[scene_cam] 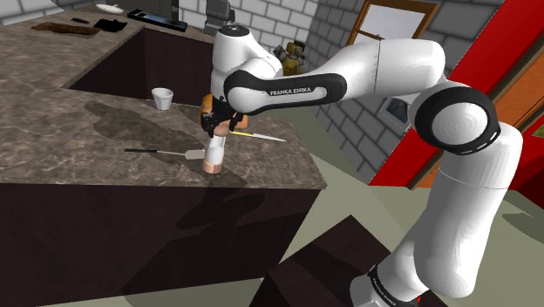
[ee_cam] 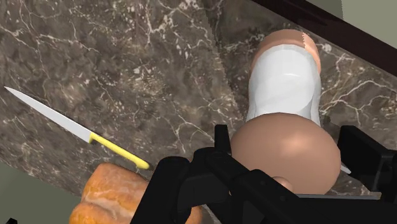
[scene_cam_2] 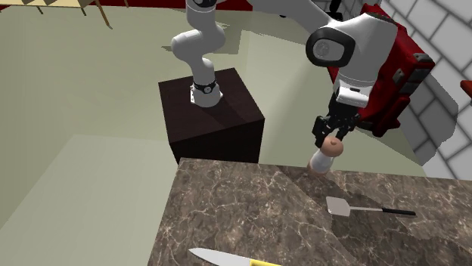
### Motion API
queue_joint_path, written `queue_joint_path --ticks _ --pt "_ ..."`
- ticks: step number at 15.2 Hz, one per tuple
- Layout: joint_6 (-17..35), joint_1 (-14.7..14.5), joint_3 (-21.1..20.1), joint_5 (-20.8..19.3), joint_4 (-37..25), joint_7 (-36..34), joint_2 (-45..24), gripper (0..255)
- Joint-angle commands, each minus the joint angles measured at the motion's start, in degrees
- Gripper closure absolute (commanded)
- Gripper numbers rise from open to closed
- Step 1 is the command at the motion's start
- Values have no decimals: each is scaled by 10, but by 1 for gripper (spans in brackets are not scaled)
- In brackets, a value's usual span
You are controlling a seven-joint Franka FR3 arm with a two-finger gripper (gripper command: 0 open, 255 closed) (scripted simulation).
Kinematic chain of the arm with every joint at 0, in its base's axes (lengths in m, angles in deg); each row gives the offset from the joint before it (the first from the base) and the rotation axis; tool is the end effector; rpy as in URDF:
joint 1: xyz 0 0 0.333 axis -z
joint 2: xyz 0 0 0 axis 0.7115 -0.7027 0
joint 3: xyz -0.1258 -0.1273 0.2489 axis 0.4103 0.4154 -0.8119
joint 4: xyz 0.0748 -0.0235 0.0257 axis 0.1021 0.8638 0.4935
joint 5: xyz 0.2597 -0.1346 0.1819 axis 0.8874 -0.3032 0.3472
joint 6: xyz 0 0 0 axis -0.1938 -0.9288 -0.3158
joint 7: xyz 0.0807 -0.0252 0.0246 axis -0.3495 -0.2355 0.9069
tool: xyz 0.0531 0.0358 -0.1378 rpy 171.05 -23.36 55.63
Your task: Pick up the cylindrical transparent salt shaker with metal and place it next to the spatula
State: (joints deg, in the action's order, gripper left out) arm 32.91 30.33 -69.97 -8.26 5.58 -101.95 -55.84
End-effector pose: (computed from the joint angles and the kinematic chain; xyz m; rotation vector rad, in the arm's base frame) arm 0.5767 0.2473 0.4009 2.9635 0.0414 0.3199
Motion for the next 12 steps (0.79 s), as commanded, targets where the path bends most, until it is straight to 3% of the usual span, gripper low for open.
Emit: queue_joint_path --ticks 1,12 --pt "14 1 1 -3 10 -3 -3 255" --pt "37 1 3 -9 26 -11 -12 255"
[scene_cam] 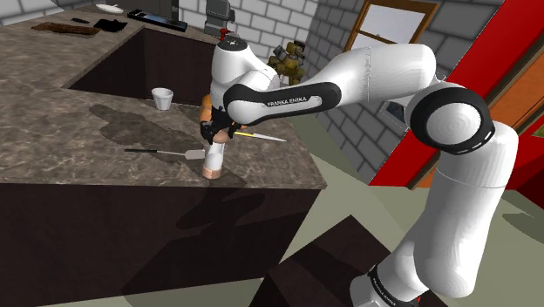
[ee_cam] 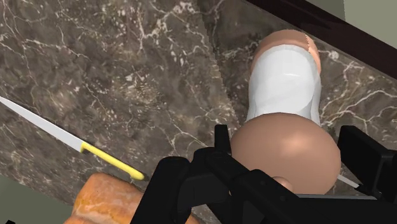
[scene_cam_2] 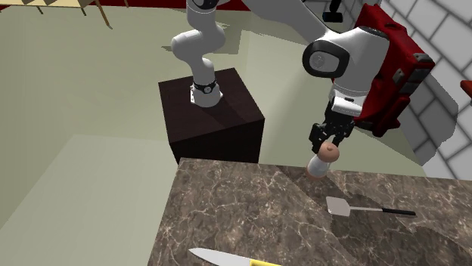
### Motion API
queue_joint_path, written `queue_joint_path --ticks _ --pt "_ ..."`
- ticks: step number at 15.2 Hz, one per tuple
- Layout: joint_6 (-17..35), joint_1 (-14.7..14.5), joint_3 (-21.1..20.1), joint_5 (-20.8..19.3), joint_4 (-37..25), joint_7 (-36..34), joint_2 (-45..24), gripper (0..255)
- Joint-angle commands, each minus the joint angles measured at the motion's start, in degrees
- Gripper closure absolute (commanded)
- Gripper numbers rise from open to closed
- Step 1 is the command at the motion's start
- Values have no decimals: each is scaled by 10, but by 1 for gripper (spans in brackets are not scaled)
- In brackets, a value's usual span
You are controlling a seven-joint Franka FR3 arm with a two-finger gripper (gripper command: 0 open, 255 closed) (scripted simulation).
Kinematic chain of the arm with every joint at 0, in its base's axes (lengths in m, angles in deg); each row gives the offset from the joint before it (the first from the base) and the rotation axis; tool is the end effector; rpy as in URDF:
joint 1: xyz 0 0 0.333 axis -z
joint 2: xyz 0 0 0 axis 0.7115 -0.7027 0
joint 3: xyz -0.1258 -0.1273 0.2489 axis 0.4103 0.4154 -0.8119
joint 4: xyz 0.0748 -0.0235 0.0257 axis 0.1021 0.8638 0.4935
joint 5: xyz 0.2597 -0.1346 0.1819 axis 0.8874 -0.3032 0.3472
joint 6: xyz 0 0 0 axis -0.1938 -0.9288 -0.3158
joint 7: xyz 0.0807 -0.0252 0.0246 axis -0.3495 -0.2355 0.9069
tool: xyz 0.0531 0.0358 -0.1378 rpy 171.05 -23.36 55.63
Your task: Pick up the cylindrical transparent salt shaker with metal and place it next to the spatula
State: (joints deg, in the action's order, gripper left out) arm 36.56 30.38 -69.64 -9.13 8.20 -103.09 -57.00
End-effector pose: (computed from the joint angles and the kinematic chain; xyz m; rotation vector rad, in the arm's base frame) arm 0.5776 0.2469 0.3744 2.9636 0.0418 0.3202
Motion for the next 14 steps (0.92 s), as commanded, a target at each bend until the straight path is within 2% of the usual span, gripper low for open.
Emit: queue_joint_path --ticks 1,2,7,11,14 --pt "0 0 0 0 0 0 0 255" --pt "0 0 0 0 0 0 0 0" --pt "0 0 0 0 0 0 0 0" --pt "-57 -6 -8 14 -26 9 31 0" --pt "-57 -6 -8 14 -26 9 31 0"
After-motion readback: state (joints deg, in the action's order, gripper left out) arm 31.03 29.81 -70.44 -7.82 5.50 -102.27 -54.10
